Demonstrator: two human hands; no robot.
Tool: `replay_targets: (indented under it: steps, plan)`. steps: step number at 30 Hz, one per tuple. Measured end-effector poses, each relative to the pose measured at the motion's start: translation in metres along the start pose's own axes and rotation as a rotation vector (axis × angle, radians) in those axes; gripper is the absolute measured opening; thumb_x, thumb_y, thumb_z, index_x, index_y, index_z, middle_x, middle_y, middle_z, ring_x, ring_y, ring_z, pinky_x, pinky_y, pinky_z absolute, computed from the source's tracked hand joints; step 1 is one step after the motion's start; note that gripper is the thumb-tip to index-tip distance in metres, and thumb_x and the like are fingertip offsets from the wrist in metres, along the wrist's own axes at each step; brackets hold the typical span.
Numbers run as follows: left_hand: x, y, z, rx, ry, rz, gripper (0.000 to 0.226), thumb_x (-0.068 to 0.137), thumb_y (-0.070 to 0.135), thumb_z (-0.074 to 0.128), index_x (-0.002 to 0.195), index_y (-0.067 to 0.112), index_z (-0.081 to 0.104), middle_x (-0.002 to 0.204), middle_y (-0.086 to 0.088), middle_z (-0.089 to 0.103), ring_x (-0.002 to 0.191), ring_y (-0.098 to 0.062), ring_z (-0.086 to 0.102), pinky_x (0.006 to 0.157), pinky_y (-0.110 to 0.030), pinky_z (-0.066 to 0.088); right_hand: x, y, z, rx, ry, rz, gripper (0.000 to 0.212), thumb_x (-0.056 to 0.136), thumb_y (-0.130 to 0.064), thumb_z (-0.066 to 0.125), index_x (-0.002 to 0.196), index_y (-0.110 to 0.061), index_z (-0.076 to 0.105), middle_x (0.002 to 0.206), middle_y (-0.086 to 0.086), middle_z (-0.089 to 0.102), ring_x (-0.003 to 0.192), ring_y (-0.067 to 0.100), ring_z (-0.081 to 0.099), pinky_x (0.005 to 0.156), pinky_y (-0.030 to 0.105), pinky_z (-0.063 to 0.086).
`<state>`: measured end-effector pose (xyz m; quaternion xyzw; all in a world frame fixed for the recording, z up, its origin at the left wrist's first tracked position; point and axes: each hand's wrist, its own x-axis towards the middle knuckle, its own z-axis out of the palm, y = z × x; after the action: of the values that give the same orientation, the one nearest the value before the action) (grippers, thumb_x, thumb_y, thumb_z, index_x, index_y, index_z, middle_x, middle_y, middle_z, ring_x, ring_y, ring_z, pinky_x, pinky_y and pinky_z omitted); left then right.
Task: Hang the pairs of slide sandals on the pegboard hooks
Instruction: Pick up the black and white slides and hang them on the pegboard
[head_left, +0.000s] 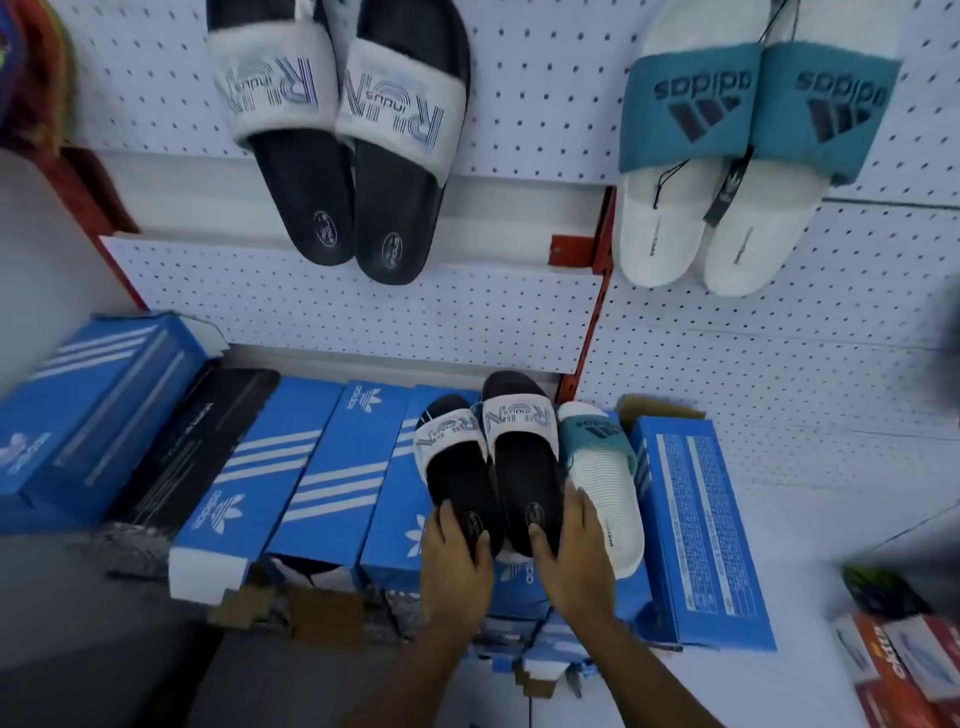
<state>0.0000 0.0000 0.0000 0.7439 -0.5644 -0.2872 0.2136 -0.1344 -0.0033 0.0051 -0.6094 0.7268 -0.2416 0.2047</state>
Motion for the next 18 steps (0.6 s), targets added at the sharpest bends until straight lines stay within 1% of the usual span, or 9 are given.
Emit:
replay_targets:
  steps: [2,4,7,9,11,13,15,17,18]
  plan:
    - [0.009,-0.003,0.0,-0.161,-0.022,-0.124,0.068,0.096,0.035,0.046,0.149,0.005,0.018,0.152,-0.018,0.027,0.136,-0.034,0.035,0.109,-0.04,0.036,0.009,0.005,0.001,0.135,-0.044,0.097,0.072,0.092,-0.033,0.055,0.151,-0.011,0.02,0.15,0.014,0.035,0.135,0.031,0.037,0.104,0.042,0.04]
    - [0.021,-0.005,-0.004,-0.227,-0.085,-0.221,0.067,0.095,0.034,0.05,0.147,0.001,0.023,0.148,-0.02,0.032,0.133,-0.036,0.039,0.106,-0.042,0.038,0.023,0.01,-0.002,0.21,-0.127,0.179,0.071,0.092,-0.035,0.056,0.15,-0.011,0.022,0.148,0.013,0.04,0.133,0.03,0.041,0.105,0.042,0.041]
    - [0.045,-0.008,-0.009,-0.379,-0.156,-0.376,0.056,0.092,0.031,0.056,0.133,-0.003,0.038,0.137,-0.022,0.048,0.122,-0.036,0.05,0.098,-0.042,0.044,0.045,0.017,-0.003,0.305,-0.252,0.309,0.062,0.089,-0.04,0.058,0.141,-0.012,0.039,0.135,0.011,0.055,0.121,0.031,0.053,0.095,0.039,0.046]
    - [0.06,-0.007,-0.016,-0.56,-0.224,-0.531,0.056,0.089,0.033,0.061,0.129,-0.003,0.045,0.134,-0.02,0.053,0.118,-0.036,0.054,0.096,-0.042,0.048,0.061,0.024,-0.001,0.442,-0.265,0.432,0.071,0.074,-0.055,0.067,0.131,-0.014,0.052,0.123,0.009,0.062,0.111,0.029,0.059,0.093,0.042,0.049]
    - [0.073,-0.01,-0.02,-0.737,-0.319,-0.638,0.058,0.088,0.034,0.063,0.129,-0.003,0.049,0.132,-0.016,0.056,0.115,-0.033,0.057,0.091,-0.038,0.05,0.076,0.031,0.005,0.568,-0.295,0.535,0.082,0.059,-0.064,0.074,0.122,-0.015,0.055,0.118,0.008,0.063,0.106,0.028,0.061,0.085,0.045,0.054]
    - [0.08,-0.013,-0.027,-0.77,-0.371,-0.641,0.056,0.087,0.032,0.065,0.126,-0.005,0.052,0.123,-0.015,0.061,0.101,-0.028,0.061,0.08,-0.033,0.049,0.078,0.019,-0.004,0.632,-0.384,0.574,0.064,0.073,-0.048,0.075,0.121,-0.011,0.055,0.118,0.009,0.062,0.106,0.028,0.061,0.068,0.034,0.055]
    - [0.086,-0.018,-0.034,-0.74,-0.364,-0.641,0.052,0.086,0.02,0.067,0.126,-0.011,0.052,0.126,-0.022,0.06,0.102,-0.031,0.06,0.082,-0.036,0.051,0.076,0.013,-0.016,0.657,-0.475,0.586,0.042,0.085,-0.026,0.069,0.119,-0.006,0.056,0.114,0.011,0.063,0.092,0.024,0.064,0.055,0.025,0.05]
    - [0.084,-0.02,-0.042,-0.734,-0.355,-0.641,0.045,0.086,0.004,0.065,0.124,-0.015,0.051,0.13,-0.027,0.057,0.111,-0.036,0.059,0.082,-0.04,0.053,0.074,0.013,-0.021,0.687,-0.53,0.599,0.032,0.085,-0.016,0.069,0.112,-0.005,0.057,0.106,0.011,0.064,0.077,0.017,0.063,0.053,0.022,0.049]
    - [0.08,-0.021,-0.047,-0.747,-0.353,-0.632,0.044,0.086,0.0,0.064,0.124,-0.016,0.051,0.13,-0.028,0.056,0.116,-0.038,0.057,0.083,-0.041,0.052,0.072,0.013,-0.023,0.687,-0.544,0.604,0.031,0.084,-0.015,0.071,0.11,-0.006,0.057,0.105,0.012,0.065,0.075,0.016,0.063,0.055,0.023,0.049]
